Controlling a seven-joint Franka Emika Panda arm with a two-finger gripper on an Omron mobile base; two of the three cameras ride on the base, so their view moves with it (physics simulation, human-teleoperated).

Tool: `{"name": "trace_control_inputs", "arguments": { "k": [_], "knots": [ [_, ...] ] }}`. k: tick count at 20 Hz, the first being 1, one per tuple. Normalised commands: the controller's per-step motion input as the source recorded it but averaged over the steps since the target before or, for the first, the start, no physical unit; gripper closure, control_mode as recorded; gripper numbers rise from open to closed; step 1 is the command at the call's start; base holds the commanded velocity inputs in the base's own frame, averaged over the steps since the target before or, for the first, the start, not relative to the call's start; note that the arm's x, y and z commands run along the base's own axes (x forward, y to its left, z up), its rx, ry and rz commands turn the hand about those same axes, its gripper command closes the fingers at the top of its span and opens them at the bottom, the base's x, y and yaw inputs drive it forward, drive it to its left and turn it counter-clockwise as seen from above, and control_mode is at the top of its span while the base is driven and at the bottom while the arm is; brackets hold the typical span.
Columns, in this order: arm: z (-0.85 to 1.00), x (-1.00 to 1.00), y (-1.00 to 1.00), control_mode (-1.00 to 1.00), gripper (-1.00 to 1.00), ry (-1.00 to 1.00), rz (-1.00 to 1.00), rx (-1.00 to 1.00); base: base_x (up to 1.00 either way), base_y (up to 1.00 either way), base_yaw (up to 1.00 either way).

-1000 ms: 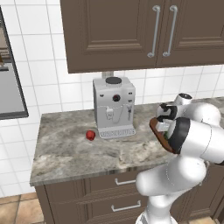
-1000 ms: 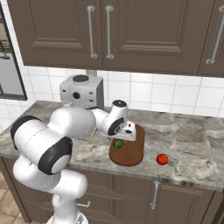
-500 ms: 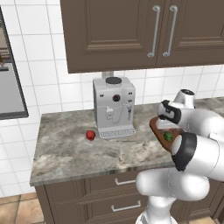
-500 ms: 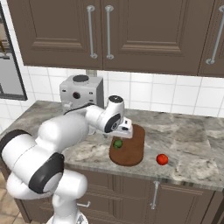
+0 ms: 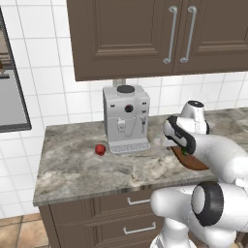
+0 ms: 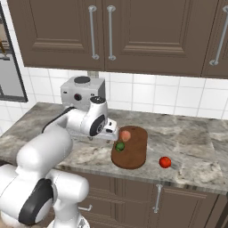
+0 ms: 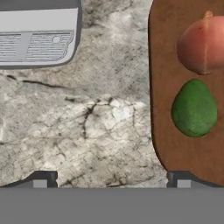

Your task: Place the avocado, onion, tomato, and bell pepper on the cutting board.

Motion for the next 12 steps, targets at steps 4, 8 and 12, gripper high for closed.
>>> {"name": "trace_control_inputs", "arguments": {
  "k": [4, 8, 12],
  "knots": [
    [0.12, -0.33, 0.62, -1.00, -1.00, 0.00, 0.00, 0.00, 0.00, 0.00, 0.00],
    [0.11, -0.16, 0.64, -1.00, -1.00, 0.00, 0.00, 0.00, 0.00, 0.00, 0.00],
    [0.18, 0.00, 0.75, -1.00, -1.00, 0.00, 0.00, 0.00, 0.00, 0.00, 0.00]
  ]
}}
